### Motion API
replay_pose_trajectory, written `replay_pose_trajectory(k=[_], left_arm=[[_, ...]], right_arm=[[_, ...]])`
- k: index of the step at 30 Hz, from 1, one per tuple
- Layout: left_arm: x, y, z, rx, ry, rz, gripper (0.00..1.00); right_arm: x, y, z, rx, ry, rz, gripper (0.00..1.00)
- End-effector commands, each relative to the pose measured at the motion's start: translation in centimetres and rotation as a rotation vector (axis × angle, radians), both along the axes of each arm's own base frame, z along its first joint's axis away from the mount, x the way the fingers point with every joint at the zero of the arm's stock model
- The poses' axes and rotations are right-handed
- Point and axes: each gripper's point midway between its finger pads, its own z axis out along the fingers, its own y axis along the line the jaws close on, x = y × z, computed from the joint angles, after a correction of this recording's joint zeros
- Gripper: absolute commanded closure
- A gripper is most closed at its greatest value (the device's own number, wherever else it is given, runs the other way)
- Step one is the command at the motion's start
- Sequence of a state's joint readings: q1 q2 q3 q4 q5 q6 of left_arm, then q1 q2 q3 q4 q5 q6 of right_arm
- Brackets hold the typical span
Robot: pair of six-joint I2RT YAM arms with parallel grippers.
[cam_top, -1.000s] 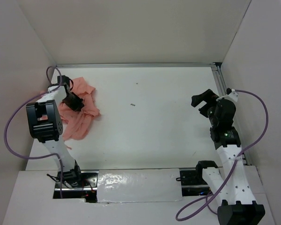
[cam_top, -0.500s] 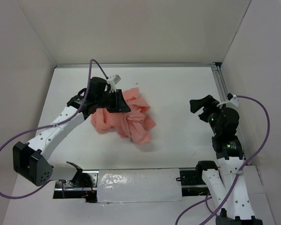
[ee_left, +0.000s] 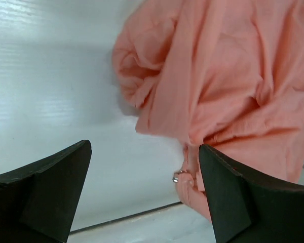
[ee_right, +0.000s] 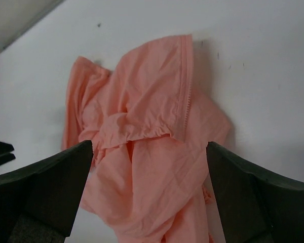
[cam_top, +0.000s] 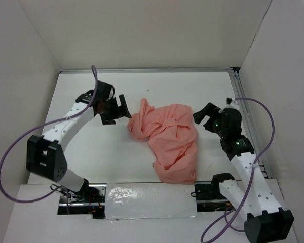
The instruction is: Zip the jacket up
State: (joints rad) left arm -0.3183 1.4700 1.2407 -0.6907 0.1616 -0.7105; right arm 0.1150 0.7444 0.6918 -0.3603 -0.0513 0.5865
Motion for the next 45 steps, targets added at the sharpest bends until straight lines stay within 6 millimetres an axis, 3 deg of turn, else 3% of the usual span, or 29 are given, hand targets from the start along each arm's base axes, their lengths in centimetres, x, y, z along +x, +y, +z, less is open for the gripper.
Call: replay_pose_trajectory(k=[1,2,7,9,10,12,14,16,19,21,22,24,25,26,27,28,30,31,32,33,34,35,36,37,39,40,41,42,45], left_arm=[[2.2,-0.4,-2.7,0.04,0.099,0.027,0.01],[2.6,-1.0,-3.2,0.04,0.104,0.007,0.01],[6.2,-4.5,-4.4,-0.009,0.099,-0.085,0.01],[7.3,-6.0,-4.3,-0.013,0.076,-0.117,0.01],[7.4,-6.2,-6.0,0.01,0.114,-0.117,0.01],[8.3,-6.8,-6.5,0.027,0.122,-0.124,0.01],[8.2,-6.7,-9.2,0.077,0.186,-0.114,0.02],[8.4,-6.9,-10.6,0.091,0.211,-0.117,0.15],[8.5,-7.4,-11.6,0.083,0.227,-0.13,0.63],[8.9,-7.3,-11.1,0.084,0.219,-0.115,1.0],[9.2,-7.3,-10.4,0.08,0.198,-0.121,1.0],[10.5,-7.4,-8.3,0.076,0.125,-0.137,1.0],[11.3,-7.3,-6.3,0.07,0.071,-0.148,1.0],[11.9,-7.4,-4.5,0.063,0.023,-0.154,1.0],[13.3,-7.5,-0.6,0.039,-0.075,-0.157,1.0],[14.0,-7.3,1.5,0.036,-0.135,-0.166,1.0],[14.9,-7.2,8.9,-0.001,-0.317,-0.177,1.0],[15.0,-6.8,11.4,-0.006,-0.381,-0.19,1.0],[15.0,-6.6,15.2,-0.022,-0.471,-0.19,1.0],[13.9,-6.0,19.5,-0.043,-0.569,-0.193,1.0],[13.6,-5.6,22.4,-0.055,-0.654,-0.204,1.0],[12.8,-5.2,25.1,-0.073,-0.726,-0.214,1.0],[10.5,-4.3,29.6,-0.1,-0.839,-0.217,1.0],[9.7,-4.0,32.2,-0.114,-0.925,-0.232,1.0],[5.6,-2.5,37.8,-0.129,-1.083,-0.227,1.0],[4.4,-1.9,39.5,-0.127,-1.135,-0.213,1.0],[3.4,-0.8,41.5,-0.114,-1.202,-0.171,1.0],[0.9,0.5,44.0,-0.11,-1.279,-0.142,1.0],[-3.0,4.3,48.4,-0.057,-1.423,-0.001,1.0]], right_arm=[[1.9,0.7,-0.8,-0.053,0.021,-0.018,0.0],[2.9,1.5,-1.0,-0.069,0.041,-0.008,0.0],[6.9,0.6,-2.1,-0.129,0.114,-0.16,0.0],[8.8,0.8,-3.6,-0.15,0.174,-0.184,0.0],[9.9,1.1,-5.0,-0.164,0.219,-0.185,0.0],[10.8,1.8,-6.1,-0.153,0.252,-0.185,0.0],[11.9,2.7,-8.2,-0.14,0.308,-0.18,0.0],[12.3,3.4,-10.5,-0.148,0.368,-0.171,0.0],[13.0,3.7,-12.5,-0.159,0.439,-0.193,0.04],[13.7,4.5,-12.7,-0.138,0.437,-0.158,0.17],[14.3,5.1,-12.4,-0.121,0.416,-0.137,0.44],[15.2,6.1,-10.8,-0.102,0.372,-0.083,0.83],[16.2,6.2,-7.9,-0.1,0.31,-0.087,1.0],[16.6,6.0,-6.1,-0.11,0.267,-0.095,1.0],[17.0,5.6,-2.3,-0.119,0.179,-0.112,1.0],[17.5,5.4,1.4,-0.13,0.106,-0.117,1.0],[17.3,4.9,6.9,-0.136,-0.011,-0.139,1.0],[16.6,4.1,12.3,-0.127,-0.119,-0.156,1.0],[16.1,3.6,15.3,-0.125,-0.182,-0.172,1.0],[14.5,2.7,19.0,-0.119,-0.258,-0.195,1.0],[13.4,2.0,23.5,-0.117,-0.352,-0.208,1.0],[12.3,1.5,26.2,-0.116,-0.409,-0.215,1.0],[10.3,0.9,29.3,-0.104,-0.481,-0.223,1.0],[8.2,0.0,33.5,-0.098,-0.575,-0.235,1.0],[4.4,-1.0,38.2,-0.083,-0.697,-0.228,1.0],[1.9,-1.7,41.4,-0.076,-0.777,-0.232,1.0],[0.1,-2.1,43.2,-0.071,-0.822,-0.231,1.0],[-2.1,-2.9,45.0,-0.063,-0.87,-0.239,1.0],[-8.8,-5.6,50.1,-0.041,-1.011,-0.283,1.0]])
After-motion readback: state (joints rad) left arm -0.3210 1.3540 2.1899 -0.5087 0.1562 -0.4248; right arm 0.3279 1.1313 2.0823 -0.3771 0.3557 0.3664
